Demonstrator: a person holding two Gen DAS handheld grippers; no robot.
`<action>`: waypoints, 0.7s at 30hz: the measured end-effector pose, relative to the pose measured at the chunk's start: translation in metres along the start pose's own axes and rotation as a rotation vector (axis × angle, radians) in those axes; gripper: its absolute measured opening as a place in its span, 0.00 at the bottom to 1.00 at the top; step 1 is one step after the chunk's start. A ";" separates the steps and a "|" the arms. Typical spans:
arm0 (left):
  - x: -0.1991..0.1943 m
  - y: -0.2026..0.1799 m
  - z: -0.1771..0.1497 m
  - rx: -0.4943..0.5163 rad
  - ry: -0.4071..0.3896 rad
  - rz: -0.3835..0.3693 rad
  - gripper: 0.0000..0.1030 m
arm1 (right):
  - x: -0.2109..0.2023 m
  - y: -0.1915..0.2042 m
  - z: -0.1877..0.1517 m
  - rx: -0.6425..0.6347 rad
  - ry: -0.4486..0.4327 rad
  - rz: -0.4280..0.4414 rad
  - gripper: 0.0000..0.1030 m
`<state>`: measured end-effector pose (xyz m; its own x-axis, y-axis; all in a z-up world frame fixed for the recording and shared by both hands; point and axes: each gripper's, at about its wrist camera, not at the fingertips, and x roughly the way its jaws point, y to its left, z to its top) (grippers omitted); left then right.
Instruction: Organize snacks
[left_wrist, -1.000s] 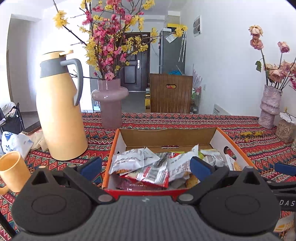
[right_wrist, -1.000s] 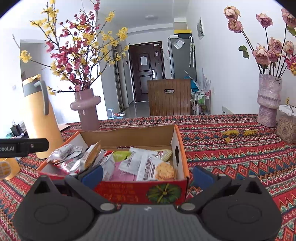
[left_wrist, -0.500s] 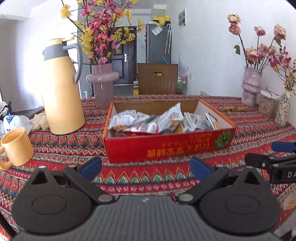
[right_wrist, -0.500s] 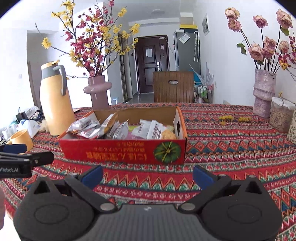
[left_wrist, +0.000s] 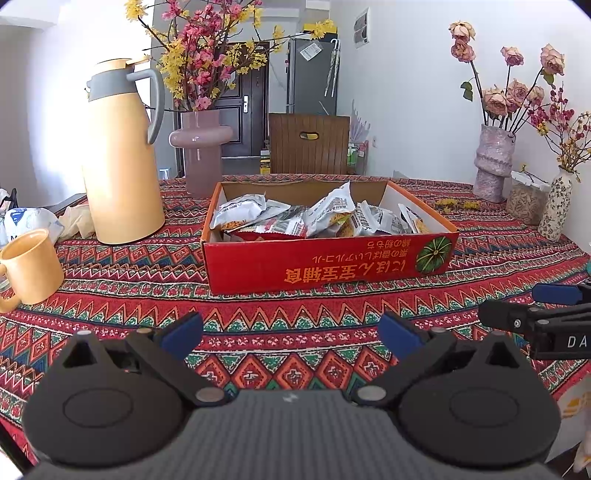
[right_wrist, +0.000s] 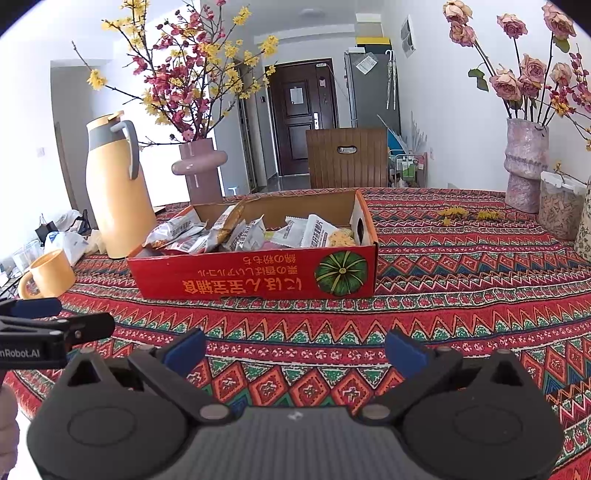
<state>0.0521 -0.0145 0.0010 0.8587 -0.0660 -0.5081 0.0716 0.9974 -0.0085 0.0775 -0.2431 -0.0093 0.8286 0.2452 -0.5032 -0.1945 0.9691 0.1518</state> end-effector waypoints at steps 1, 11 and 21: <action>0.000 0.000 0.000 0.000 0.000 -0.001 1.00 | 0.000 0.000 0.000 0.000 0.000 0.000 1.00; -0.003 0.000 -0.001 -0.003 -0.003 -0.008 1.00 | 0.000 0.000 0.000 0.001 0.000 0.001 1.00; -0.003 0.000 -0.001 -0.002 -0.003 -0.007 1.00 | -0.001 0.000 -0.001 0.001 0.000 0.001 1.00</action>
<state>0.0493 -0.0139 0.0016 0.8598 -0.0735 -0.5053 0.0770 0.9969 -0.0140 0.0766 -0.2430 -0.0094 0.8285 0.2461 -0.5029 -0.1947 0.9688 0.1534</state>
